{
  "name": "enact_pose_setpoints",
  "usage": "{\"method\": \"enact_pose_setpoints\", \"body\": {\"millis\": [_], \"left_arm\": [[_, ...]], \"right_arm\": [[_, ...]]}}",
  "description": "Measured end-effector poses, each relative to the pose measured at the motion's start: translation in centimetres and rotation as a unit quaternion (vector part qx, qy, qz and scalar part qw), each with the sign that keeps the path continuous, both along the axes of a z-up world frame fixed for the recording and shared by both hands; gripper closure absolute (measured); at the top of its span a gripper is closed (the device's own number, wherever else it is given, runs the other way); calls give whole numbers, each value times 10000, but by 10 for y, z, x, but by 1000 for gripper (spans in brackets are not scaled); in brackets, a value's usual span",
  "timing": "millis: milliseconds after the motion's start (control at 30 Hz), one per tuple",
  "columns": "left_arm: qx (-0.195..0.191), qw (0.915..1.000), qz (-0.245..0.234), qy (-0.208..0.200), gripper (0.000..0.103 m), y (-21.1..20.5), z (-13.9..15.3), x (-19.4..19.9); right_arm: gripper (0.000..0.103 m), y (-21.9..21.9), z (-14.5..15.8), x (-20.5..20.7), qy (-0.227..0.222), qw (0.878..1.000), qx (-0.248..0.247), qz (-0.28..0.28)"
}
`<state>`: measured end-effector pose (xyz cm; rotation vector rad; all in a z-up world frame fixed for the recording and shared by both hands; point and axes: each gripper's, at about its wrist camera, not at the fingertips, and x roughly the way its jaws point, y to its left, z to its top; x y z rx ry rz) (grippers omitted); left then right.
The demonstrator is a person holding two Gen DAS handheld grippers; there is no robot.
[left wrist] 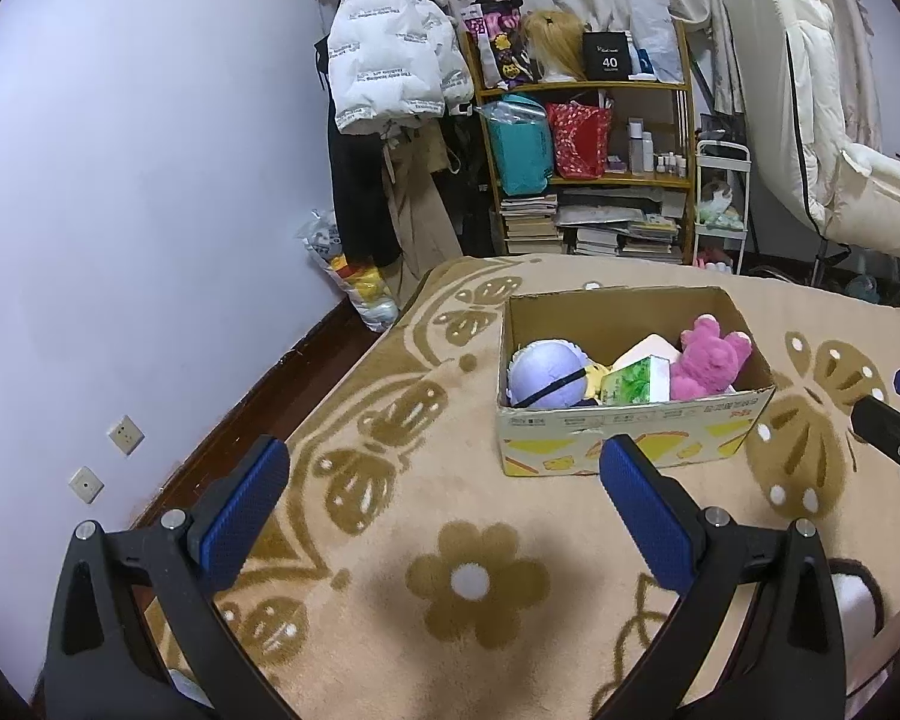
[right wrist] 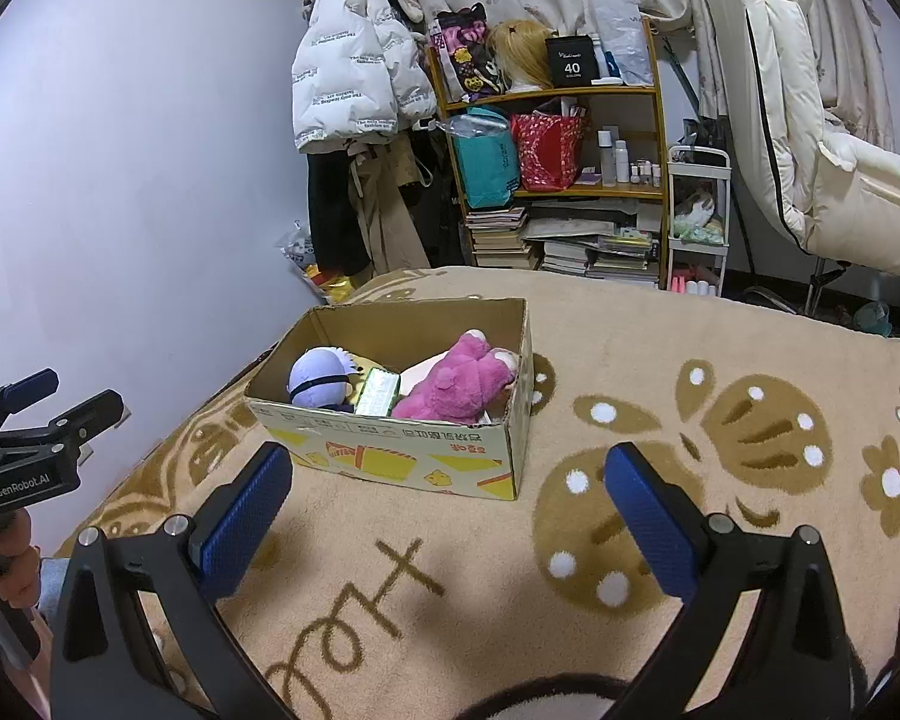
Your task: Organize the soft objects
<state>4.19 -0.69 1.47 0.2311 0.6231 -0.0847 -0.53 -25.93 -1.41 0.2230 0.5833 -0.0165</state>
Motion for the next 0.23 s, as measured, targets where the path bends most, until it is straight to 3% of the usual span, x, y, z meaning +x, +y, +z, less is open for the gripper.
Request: {"method": "enact_pose_setpoints", "body": {"millis": [233], "left_arm": [[-29, 10000, 20, -21, 1, 1, 0, -1]], "right_arm": [[0, -1, 1, 0, 6, 10000, -1, 5]]}}
